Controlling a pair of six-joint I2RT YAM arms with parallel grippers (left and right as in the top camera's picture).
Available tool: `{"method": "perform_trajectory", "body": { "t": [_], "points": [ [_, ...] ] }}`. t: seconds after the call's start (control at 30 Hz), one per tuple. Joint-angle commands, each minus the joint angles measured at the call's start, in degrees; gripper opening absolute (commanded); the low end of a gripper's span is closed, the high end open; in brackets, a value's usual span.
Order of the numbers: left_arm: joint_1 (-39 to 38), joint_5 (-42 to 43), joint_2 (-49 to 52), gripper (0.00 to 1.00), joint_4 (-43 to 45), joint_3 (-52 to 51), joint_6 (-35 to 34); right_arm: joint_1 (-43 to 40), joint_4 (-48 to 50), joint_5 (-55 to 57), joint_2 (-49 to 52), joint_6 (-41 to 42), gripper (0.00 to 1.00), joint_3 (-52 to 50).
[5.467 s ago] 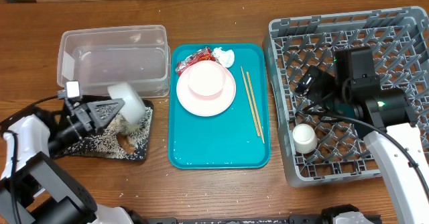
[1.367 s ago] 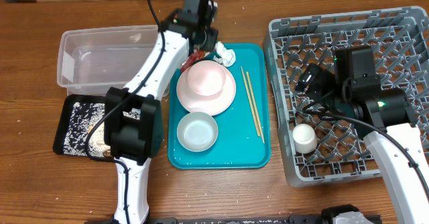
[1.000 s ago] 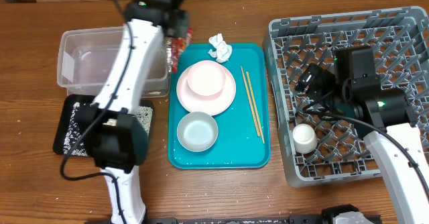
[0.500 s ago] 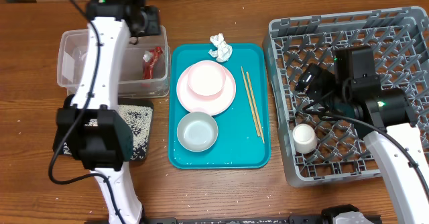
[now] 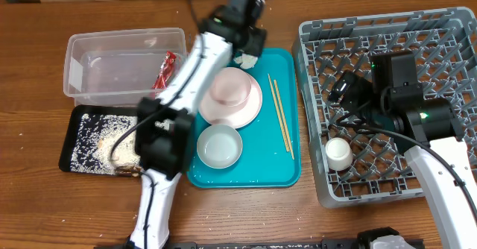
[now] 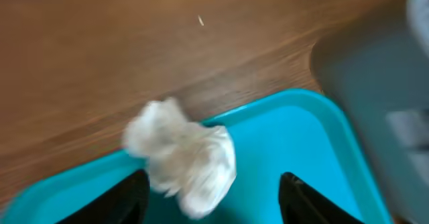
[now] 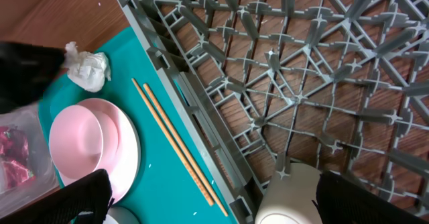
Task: Sort waste into correct bins and load items into the dishwasher
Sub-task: 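Grasp the white tissue with the left gripper and drop it in the clear bin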
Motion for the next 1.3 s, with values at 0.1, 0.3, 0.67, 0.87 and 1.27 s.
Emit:
{"method": "perform_trajectory", "body": {
  "t": [0.1, 0.3, 0.67, 0.87, 1.27],
  "points": [
    [-1.16, -6.45, 8.63, 0.69, 1.68, 0.48, -5.88, -0.13, 0.04, 0.52, -0.35, 0.28, 1.00, 0.35],
    [-0.90, -3.17, 9.20, 0.22, 1.68, 0.81, -6.38, -0.13, 0.09, 0.55, -0.35, 0.28, 1.00, 0.35],
    [1.97, -3.96, -1.79, 0.04, -12.41, 12.70, -9.11, -0.13, -0.59, 0.59, -0.35, 0.26, 1.00, 0.35],
    [8.81, -11.54, -8.81, 0.04, -29.70, 13.00, -11.61, -0.13, -1.22, 0.59, -0.35, 0.26, 1.00, 0.35],
    [26.36, 2.69, -8.61, 0.50, -42.93, 12.22, -7.15, -0.13, -1.20, 0.57, -0.35, 0.26, 1.00, 0.35]
  ]
}}
